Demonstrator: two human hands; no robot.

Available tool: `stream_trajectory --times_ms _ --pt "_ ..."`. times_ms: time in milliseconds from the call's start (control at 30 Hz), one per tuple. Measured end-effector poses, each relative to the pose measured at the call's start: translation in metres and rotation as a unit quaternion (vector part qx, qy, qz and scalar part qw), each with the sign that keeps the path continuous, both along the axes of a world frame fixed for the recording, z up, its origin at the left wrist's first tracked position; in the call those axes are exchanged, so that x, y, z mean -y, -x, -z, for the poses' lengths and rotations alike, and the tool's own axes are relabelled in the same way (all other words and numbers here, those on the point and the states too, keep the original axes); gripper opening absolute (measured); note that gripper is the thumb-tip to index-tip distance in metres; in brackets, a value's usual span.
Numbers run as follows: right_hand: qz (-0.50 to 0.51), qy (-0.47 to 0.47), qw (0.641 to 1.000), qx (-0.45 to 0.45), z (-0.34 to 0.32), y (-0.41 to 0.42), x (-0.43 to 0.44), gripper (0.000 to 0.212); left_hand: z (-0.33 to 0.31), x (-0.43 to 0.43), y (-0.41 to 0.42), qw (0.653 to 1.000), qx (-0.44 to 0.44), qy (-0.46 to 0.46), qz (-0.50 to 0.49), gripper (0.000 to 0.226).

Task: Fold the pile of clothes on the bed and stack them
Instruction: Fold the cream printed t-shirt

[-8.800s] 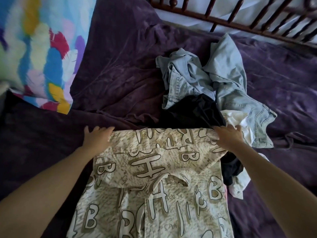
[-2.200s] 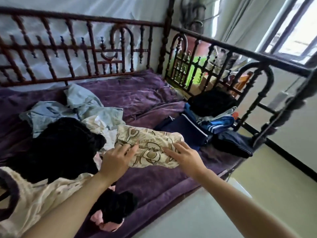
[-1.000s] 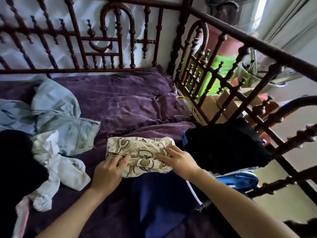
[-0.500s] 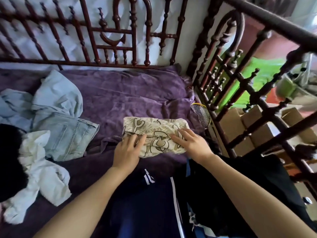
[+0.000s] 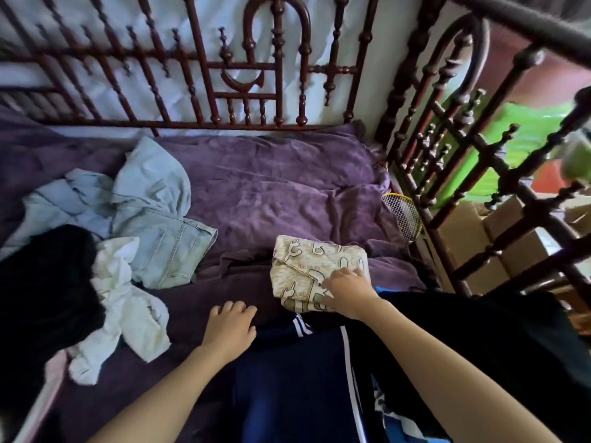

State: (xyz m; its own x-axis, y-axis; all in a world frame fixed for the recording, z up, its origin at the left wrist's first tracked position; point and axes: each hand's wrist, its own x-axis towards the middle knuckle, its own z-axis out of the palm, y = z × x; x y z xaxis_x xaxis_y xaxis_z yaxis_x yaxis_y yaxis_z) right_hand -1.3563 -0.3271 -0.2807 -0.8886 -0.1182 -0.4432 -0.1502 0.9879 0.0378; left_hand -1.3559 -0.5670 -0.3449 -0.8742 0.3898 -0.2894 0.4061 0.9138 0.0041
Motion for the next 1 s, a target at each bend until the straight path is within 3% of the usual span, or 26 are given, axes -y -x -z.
stream_trajectory --times_ms 167,267,367,467,533,633,767,1000 --pt "-0.051 0.033 0.997 -0.044 -0.017 -0.016 0.073 0.037 -0.032 0.087 -0.039 0.991 -0.085 -0.067 -0.082 0.038" --pt "-0.105 0.065 0.991 -0.052 -0.023 -0.03 0.144 0.037 -0.06 0.168 -0.072 0.984 -0.146 -0.023 -0.097 0.029" --pt "-0.167 0.087 0.98 -0.062 -0.034 -0.043 0.221 0.038 -0.082 0.246 -0.115 0.97 -0.184 0.019 -0.156 0.033" --pt "-0.222 0.093 0.968 -0.071 -0.048 -0.063 0.298 0.037 -0.099 0.318 -0.161 0.943 -0.183 -0.017 -0.276 0.032" --pt "-0.253 0.088 0.961 -0.072 -0.056 -0.079 0.349 0.037 -0.105 0.364 -0.194 0.934 -0.215 -0.019 -0.286 0.034" --pt "-0.271 0.105 0.954 -0.079 -0.064 -0.106 0.427 0.036 -0.106 0.439 -0.242 0.925 -0.207 -0.044 -0.316 0.048" --pt "-0.293 0.119 0.947 -0.052 -0.055 -0.147 0.527 0.035 -0.109 0.535 -0.303 0.914 -0.225 -0.041 -0.336 0.027" --pt "-0.289 0.092 0.953 -0.004 -0.03 -0.197 0.626 0.034 -0.083 0.65 -0.345 0.89 -0.181 -0.095 -0.409 0.031"
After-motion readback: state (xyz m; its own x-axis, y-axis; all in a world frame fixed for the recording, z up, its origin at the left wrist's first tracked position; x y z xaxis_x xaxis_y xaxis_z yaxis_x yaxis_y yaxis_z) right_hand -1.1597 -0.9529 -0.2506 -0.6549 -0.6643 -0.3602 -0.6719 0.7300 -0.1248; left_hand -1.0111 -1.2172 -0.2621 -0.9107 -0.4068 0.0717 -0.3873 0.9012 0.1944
